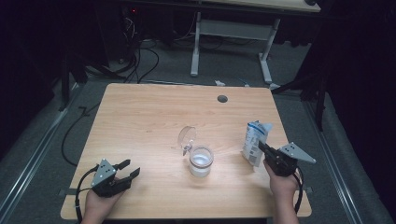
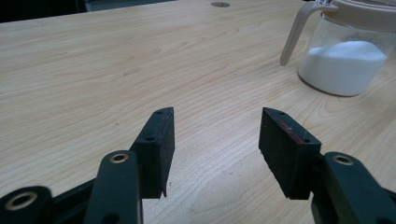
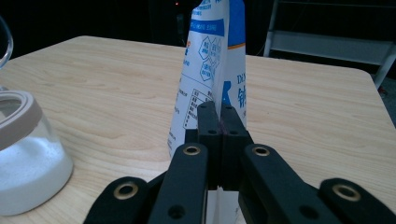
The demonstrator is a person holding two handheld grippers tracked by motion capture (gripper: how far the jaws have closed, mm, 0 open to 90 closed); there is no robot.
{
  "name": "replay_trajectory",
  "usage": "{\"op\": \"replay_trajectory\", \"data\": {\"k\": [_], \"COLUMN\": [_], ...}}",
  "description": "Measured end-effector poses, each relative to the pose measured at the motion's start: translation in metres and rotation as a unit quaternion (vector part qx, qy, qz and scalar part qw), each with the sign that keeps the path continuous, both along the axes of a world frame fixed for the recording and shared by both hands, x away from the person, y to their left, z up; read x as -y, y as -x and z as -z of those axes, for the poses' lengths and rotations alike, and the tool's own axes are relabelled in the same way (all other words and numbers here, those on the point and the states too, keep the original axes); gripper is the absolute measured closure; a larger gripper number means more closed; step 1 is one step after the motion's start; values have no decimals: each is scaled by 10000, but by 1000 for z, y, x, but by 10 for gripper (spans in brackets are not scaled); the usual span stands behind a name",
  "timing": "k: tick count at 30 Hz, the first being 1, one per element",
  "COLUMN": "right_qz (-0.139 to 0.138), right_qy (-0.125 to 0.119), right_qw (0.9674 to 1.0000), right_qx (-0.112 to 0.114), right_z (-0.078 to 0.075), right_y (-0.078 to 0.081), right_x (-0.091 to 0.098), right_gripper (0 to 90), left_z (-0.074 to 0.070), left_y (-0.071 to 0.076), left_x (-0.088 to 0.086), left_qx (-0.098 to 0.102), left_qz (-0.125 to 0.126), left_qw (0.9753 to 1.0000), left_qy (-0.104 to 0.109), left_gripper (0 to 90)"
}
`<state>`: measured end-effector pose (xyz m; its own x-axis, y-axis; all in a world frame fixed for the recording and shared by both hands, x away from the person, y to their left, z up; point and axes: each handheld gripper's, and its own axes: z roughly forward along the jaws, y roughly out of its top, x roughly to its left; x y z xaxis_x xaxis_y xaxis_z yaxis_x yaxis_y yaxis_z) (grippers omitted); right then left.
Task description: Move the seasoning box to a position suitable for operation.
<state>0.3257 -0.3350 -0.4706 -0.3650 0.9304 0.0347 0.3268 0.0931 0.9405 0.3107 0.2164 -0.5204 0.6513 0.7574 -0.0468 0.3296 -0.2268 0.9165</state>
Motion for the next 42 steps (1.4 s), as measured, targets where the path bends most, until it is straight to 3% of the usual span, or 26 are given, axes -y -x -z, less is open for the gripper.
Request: {"op": "replay_trajectory", "data": {"k": [12, 21, 42], "right_qz": [14, 27, 136], "right_qy": [126, 63, 195], "right_qw": [9999, 10000, 9997], "right_qx": [-13, 30, 17], "right_z": [4, 9, 11], "right_y": [-8, 0, 16], "right_x": [-2, 0, -3], "right_gripper": [899, 896, 833], "left_z": [-1, -1, 1], "left_y": [5, 6, 3], "left_x": [-2, -3, -1], "left_qx": [5, 17, -38], "left_qz": [0, 27, 107], "left_qw": [10000, 10000, 9999], "left_qy": [17, 11, 1], "left_gripper": [461, 461, 461]}}
